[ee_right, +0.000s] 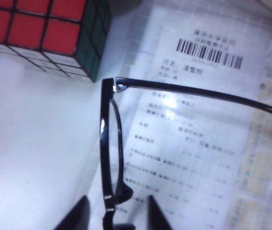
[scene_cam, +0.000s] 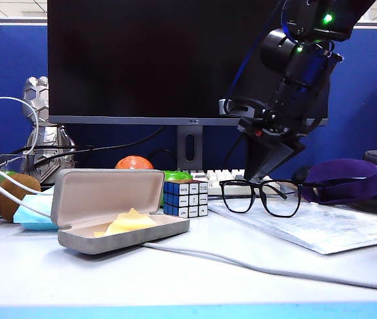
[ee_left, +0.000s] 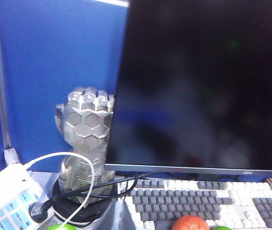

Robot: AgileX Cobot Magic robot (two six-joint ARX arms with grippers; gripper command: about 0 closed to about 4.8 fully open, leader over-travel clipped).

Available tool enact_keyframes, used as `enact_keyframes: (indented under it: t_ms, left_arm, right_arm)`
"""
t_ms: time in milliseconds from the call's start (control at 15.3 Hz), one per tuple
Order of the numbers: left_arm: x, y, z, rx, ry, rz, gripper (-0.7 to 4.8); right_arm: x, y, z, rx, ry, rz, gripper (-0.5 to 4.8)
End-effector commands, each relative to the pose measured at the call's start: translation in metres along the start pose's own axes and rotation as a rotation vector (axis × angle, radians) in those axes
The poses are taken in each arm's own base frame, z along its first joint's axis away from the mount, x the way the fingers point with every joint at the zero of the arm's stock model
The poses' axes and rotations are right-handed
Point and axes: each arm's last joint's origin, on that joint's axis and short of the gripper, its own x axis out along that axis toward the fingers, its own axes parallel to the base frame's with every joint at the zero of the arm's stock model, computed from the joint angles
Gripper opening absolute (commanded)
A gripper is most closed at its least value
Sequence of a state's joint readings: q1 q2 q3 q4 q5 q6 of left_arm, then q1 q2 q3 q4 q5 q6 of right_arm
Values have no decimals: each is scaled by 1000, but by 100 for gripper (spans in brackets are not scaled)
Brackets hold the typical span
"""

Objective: Pick up the glasses, fold the temples of the glasses, place the glasses into the glasses case, and finally close the glasses case.

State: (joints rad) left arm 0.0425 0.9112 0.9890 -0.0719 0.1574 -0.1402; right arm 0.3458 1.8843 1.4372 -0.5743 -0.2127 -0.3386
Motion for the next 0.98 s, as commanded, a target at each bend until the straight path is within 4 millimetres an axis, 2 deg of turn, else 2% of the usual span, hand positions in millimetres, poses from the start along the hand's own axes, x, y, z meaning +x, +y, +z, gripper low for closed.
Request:
enact_keyframes:
  t_ms: [65, 524, 589, 654, 851, 982]
  left_arm:
    - [-1, -1, 3, -1, -11, -6, -6]
    - [1, 0, 1, -3, 1, -4, -6]
    - [1, 0, 1, -3, 1, -5, -6]
    - [1, 0, 1, -3, 1, -4, -5]
    - [1, 0, 1, -3, 1, -4, -6]
    - [1, 0, 1, -3, 1, -4, -6]
  right_arm:
    - [5, -1, -1, -7, 11, -2, 146]
    - [21, -1, -6, -3, 49, 10, 143]
    - [22, -1, -6, -2, 53, 12, 99]
    - [23, -1, -6, -2, 54, 12, 1]
    - [22, -2, -3, -9, 16, 21, -4]
    - [11, 1, 1, -14, -17, 48, -4]
